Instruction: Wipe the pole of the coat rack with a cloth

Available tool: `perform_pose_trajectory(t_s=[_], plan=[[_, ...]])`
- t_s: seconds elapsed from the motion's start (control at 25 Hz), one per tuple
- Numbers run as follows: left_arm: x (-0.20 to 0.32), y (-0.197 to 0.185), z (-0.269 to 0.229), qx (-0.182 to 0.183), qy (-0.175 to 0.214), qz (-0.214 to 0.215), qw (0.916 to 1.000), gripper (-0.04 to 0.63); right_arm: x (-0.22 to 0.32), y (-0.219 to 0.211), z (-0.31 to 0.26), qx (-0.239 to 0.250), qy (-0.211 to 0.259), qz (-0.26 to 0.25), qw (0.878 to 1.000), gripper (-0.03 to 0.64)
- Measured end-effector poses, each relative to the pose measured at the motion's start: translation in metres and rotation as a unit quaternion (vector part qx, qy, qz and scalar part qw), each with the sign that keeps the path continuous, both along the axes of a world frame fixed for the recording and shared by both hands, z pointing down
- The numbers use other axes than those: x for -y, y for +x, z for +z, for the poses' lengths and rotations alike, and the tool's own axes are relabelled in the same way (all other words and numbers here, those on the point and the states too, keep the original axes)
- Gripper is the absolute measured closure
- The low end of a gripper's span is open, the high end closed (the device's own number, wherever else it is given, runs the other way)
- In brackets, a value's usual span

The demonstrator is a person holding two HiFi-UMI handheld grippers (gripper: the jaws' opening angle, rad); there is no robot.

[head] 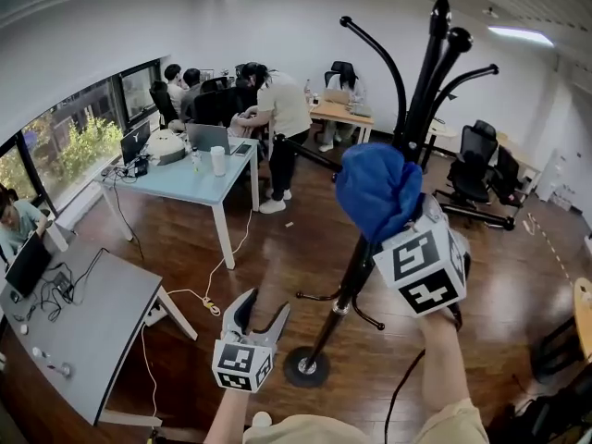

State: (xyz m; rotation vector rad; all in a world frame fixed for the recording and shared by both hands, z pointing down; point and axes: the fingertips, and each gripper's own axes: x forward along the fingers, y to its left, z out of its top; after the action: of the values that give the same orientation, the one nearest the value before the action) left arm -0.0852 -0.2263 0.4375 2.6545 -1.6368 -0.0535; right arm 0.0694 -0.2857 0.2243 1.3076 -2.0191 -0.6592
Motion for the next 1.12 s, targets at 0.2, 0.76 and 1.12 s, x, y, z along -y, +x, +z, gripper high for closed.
perform_pose_trajectory(t_s=[0.2,0.76,1.12], plan=[[0.002,-0.004,-0.001,-0.005,0.002,-0.006,1.0,0.333,-0.008,0.0,0.05,0.024,-0.122,-0.05,0.991,0.543],[0.005,0.025,-0.002,-0.005,-0.003,0.032,0.9995,0.333,-0.086,-0.019,0.03,0.192,-0.265,-0.264,0.907,0.552],[0.003,0.009,0.001,-0.012,-0.005,0.016,0.9998,0.333,-0.06,-0.02,-0.082,0.143,0.066,-0.127,0.979,0.548]])
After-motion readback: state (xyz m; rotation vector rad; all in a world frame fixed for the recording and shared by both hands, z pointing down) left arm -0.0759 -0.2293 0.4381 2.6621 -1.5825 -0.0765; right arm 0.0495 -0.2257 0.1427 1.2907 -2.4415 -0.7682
